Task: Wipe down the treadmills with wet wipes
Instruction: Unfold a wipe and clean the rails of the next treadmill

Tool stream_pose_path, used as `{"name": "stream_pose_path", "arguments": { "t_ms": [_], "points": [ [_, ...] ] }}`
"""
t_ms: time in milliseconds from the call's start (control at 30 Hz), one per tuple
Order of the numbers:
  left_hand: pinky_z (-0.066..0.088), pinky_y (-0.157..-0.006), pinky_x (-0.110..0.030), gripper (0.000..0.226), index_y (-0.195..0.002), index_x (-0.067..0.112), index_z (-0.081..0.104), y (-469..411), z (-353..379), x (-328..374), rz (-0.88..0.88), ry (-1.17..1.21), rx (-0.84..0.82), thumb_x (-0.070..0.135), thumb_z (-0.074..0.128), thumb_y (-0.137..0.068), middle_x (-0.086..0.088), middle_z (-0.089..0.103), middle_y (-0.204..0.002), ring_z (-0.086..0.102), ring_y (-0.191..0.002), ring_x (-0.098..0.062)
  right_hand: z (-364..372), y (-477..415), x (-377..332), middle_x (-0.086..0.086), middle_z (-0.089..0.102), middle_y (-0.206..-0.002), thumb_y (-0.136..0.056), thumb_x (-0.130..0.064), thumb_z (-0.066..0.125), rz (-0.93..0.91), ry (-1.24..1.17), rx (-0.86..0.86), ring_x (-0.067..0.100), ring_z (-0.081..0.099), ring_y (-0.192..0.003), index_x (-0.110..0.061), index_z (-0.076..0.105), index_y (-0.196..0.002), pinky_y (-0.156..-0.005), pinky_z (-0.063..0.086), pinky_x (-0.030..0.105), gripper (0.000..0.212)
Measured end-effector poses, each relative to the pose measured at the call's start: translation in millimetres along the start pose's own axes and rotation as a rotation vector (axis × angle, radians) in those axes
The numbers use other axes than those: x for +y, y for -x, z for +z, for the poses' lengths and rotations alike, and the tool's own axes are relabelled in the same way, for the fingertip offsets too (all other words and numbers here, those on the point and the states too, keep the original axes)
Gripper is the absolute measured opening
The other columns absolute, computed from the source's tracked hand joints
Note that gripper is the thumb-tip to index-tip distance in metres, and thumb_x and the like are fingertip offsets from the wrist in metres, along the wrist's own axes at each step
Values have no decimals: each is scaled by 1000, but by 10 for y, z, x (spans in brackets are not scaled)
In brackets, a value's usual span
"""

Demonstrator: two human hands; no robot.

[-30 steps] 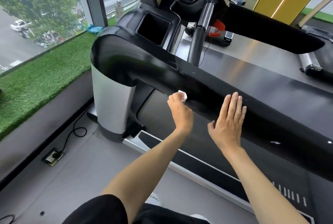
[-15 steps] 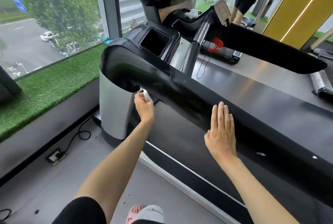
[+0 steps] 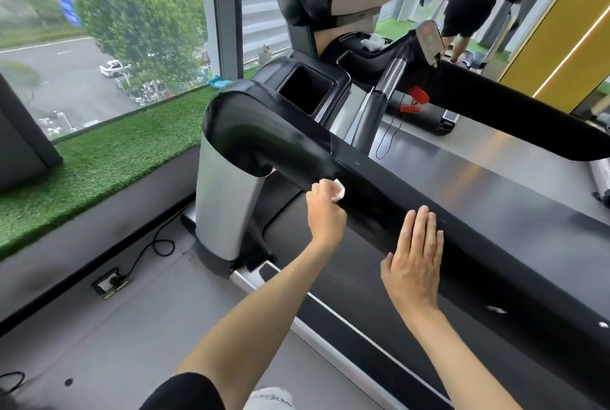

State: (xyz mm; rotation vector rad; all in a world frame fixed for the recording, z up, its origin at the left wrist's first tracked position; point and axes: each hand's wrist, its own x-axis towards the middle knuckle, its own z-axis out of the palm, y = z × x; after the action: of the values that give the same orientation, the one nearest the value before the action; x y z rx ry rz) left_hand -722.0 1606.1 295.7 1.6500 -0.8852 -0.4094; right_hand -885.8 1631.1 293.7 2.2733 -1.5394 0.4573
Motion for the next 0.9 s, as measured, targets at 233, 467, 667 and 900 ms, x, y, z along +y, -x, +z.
{"name": "stream_pose_path", "arguments": {
  "t_ms": [233, 467, 667, 900],
  "points": [
    [37, -64, -23, 46, -86, 22, 42, 543, 311, -68, 31, 9, -118, -17, 29, -64, 14, 45, -89, 37, -90, -10, 7, 7, 59, 26, 14, -157, -65, 2, 62, -42, 14, 38, 38, 12, -146, 7, 17, -149, -120, 1, 43, 96],
    [36, -67, -20, 18, -79, 15, 54, 889, 458, -223, -23, 54, -486, -1, 53, -83, 6, 55, -80, 48, -75, -11, 30, 27, 440, 22, 9, -159, -76, 0, 38, -278, 99, 73, 33, 11, -148, 6, 16, -150, -121, 9, 41, 77],
    [40, -64, -23, 16, -87, 14, 49, 181, 14, -421, -521, 250, 18, -2, 46, -88, 4, 53, -78, 51, -79, -17, 18, 317, 662, 23, 3, -159, -69, 2, 56, -190, 111, 75, 36, 10, -147, 4, 13, -151, -120, 8, 45, 93],
    [36, -59, -25, 27, -72, 19, 41, 295, 405, -162, -507, 371, 65, 27, 50, -96, 2, 47, -68, 42, -62, -13, 34, 534, 914, 22, -6, -159, -68, 2, 60, -143, 119, 72, 34, -4, -148, 1, 16, -151, -119, 4, 45, 94]
  ]
}}
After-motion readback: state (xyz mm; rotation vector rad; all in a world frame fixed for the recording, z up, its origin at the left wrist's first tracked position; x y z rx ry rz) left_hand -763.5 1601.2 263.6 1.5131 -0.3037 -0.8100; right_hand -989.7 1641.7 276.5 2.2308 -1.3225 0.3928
